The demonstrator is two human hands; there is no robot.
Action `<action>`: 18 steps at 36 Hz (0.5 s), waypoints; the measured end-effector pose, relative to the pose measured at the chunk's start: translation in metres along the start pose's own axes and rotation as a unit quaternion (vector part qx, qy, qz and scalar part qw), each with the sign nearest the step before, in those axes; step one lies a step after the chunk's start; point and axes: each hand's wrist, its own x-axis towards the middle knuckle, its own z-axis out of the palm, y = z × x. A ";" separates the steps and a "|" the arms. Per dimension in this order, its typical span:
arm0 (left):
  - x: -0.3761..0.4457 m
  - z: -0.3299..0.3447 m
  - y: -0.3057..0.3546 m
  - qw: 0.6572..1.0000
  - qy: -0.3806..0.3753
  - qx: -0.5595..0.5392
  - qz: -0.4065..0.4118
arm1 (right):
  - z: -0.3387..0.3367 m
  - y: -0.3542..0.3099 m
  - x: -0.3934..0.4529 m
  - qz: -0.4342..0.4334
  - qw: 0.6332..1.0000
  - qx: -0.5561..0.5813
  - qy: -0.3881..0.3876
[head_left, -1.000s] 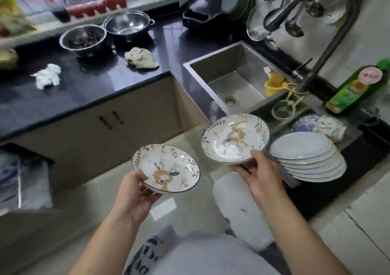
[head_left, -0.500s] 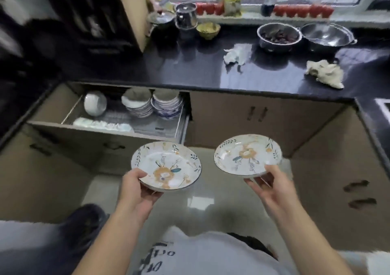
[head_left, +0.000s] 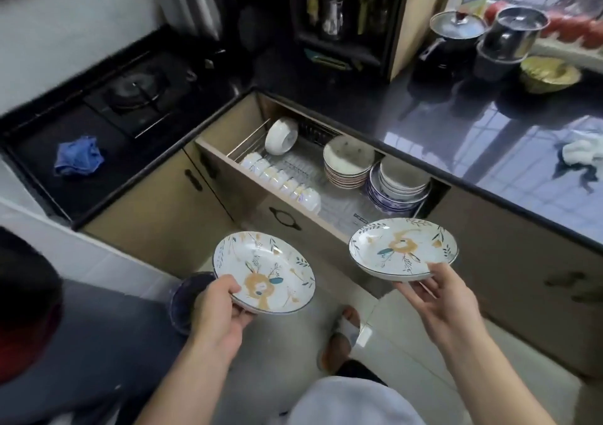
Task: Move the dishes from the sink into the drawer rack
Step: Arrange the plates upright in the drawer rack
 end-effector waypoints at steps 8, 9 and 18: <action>0.052 0.052 0.082 0.998 0.053 -0.020 0.020 | 0.116 -0.023 0.068 0.064 0.994 -0.069 -0.047; 0.056 0.059 0.090 0.998 0.053 -0.023 0.029 | 0.129 -0.026 0.074 0.068 0.993 -0.076 -0.054; 0.122 0.081 0.142 0.995 0.085 -0.045 0.019 | 0.228 -0.020 0.129 0.086 0.985 -0.117 -0.091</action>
